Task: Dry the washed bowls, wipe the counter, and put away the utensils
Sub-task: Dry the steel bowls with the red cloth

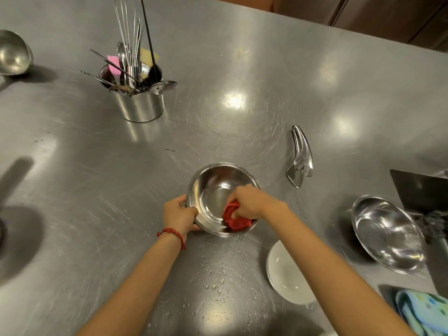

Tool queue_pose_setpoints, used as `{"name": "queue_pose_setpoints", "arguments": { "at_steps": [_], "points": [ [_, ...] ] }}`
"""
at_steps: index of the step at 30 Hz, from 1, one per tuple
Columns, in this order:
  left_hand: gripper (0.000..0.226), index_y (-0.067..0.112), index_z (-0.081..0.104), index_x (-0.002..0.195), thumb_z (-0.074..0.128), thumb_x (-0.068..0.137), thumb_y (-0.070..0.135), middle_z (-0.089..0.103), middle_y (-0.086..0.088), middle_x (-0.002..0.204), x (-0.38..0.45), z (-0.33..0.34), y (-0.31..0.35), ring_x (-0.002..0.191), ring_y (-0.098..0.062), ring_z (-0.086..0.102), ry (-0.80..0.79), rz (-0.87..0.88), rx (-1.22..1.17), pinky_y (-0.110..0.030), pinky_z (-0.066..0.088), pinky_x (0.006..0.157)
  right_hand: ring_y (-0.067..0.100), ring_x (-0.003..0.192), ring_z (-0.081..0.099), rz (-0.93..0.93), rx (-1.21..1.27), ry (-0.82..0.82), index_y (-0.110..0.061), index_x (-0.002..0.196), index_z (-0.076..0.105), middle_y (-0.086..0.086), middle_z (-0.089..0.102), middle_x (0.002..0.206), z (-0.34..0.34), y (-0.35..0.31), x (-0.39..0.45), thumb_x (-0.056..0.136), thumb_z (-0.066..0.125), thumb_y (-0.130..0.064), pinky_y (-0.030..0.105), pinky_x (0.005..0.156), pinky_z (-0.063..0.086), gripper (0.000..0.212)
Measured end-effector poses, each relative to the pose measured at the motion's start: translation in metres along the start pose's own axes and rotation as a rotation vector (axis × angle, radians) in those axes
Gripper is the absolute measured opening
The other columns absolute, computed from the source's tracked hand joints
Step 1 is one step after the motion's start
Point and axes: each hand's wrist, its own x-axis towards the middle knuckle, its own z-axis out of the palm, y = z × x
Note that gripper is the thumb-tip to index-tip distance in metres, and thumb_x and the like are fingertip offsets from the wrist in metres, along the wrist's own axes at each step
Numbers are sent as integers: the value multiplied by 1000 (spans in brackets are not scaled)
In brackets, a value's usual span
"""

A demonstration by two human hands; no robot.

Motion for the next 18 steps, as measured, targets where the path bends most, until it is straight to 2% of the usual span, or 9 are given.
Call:
{"name": "queue_pose_setpoints", "arguments": {
  "at_steps": [2,4,7,10,13,15,18],
  "points": [
    [48,24,60,66,46,73,-22,61,-8,62,0,1,2,40,-13,62,-4,7,-2,-25,50,35,29,100,59,80,-175,96,-20,106,65,8,64,110,-2,4,2,79,61,-14,33,73,44,28],
    [48,24,60,64,46,73,-21,61,-9,62,0,3,4,43,-17,62,-4,22,9,-25,50,36,33,104,56,139,-246,231,-16,113,60,10,57,117,4,6,6,85,55,-17,37,76,45,29],
    [48,25,58,62,48,72,-21,59,-11,58,-2,7,3,37,-15,60,2,35,-2,-25,50,35,33,106,55,208,-58,428,-14,121,55,11,51,123,21,2,14,91,50,-25,39,87,45,32],
    [46,23,59,66,48,72,-21,61,-12,63,-3,8,0,47,-20,64,4,26,-13,-27,52,37,28,106,57,273,251,577,-14,120,57,9,53,125,33,-11,22,89,55,-27,36,91,44,34],
    [41,18,64,75,48,73,-20,62,-11,67,-1,8,-3,64,-28,64,7,33,-3,-39,59,54,25,102,58,223,377,535,-20,109,65,7,63,113,37,-23,22,82,64,-26,31,86,43,27],
    [42,21,62,70,49,72,-19,61,-11,68,0,7,-5,70,-31,63,12,47,18,-44,58,66,20,96,60,111,400,439,-21,99,70,3,69,102,42,-26,17,79,68,-24,26,84,43,21],
    [45,25,59,66,50,72,-18,61,-8,65,-2,7,-6,60,-25,62,19,48,6,-30,57,48,17,93,61,25,391,390,-19,97,71,1,70,98,44,-26,13,79,68,-22,28,86,46,18]
  ]
}}
